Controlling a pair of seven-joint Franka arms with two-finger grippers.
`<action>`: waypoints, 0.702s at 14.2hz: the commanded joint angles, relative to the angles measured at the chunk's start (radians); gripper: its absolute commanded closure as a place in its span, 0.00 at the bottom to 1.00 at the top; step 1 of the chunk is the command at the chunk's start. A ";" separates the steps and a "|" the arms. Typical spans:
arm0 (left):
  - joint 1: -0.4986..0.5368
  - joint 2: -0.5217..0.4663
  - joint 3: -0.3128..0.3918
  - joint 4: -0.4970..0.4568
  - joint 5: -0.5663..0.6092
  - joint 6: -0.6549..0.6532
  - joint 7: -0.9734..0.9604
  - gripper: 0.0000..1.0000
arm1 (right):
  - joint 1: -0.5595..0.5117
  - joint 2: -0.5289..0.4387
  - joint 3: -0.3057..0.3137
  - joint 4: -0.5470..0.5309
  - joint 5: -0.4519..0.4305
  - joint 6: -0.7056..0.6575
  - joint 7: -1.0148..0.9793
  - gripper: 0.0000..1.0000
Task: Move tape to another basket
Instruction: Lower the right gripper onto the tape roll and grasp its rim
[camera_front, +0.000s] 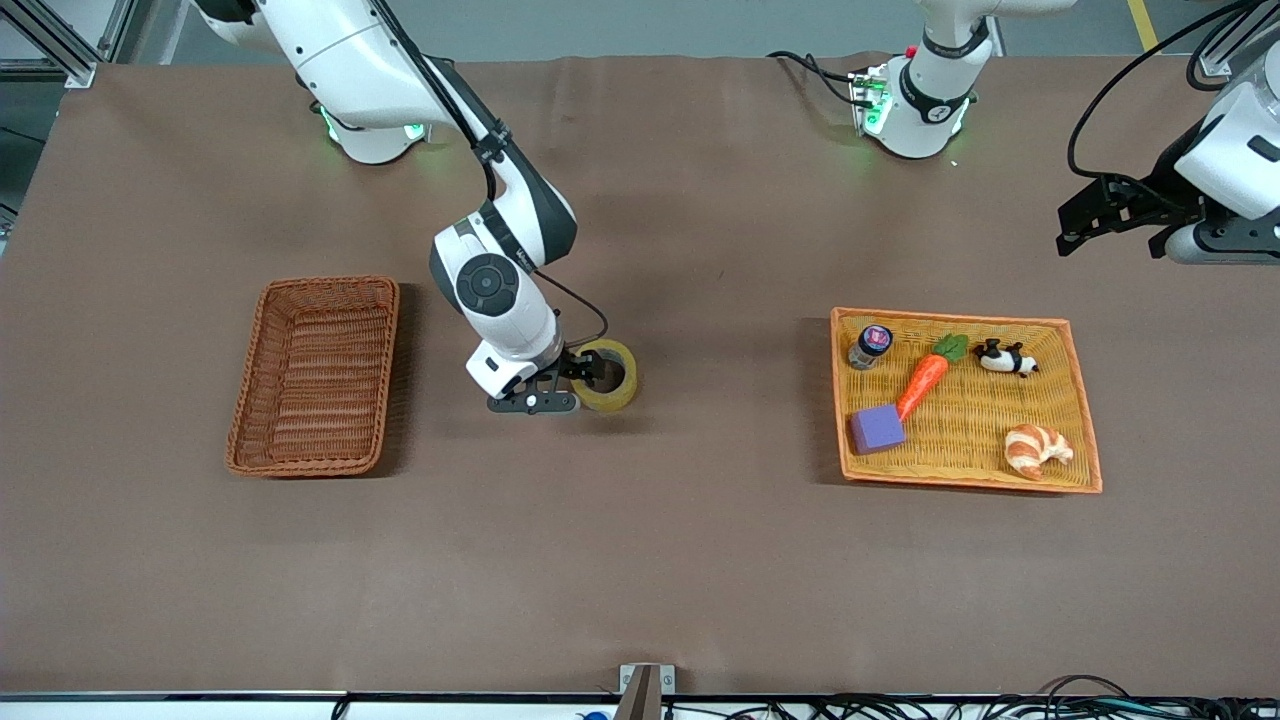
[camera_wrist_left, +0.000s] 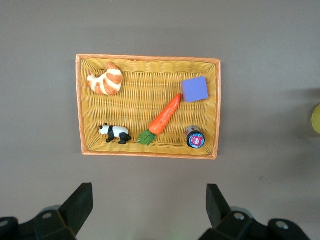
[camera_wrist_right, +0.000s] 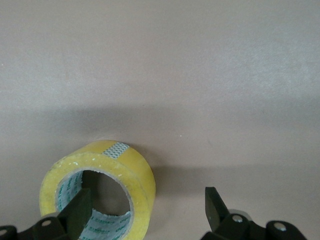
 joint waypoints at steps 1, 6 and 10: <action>-0.001 -0.007 -0.001 0.002 0.021 0.023 0.013 0.00 | 0.012 -0.001 -0.008 -0.015 0.002 0.006 0.013 0.00; -0.007 0.016 -0.002 0.009 0.021 0.023 0.007 0.00 | 0.013 0.048 -0.008 -0.019 -0.016 0.039 0.008 0.00; -0.002 0.025 -0.002 0.011 0.021 0.035 0.002 0.00 | 0.032 0.065 -0.008 -0.017 -0.016 0.079 0.008 0.02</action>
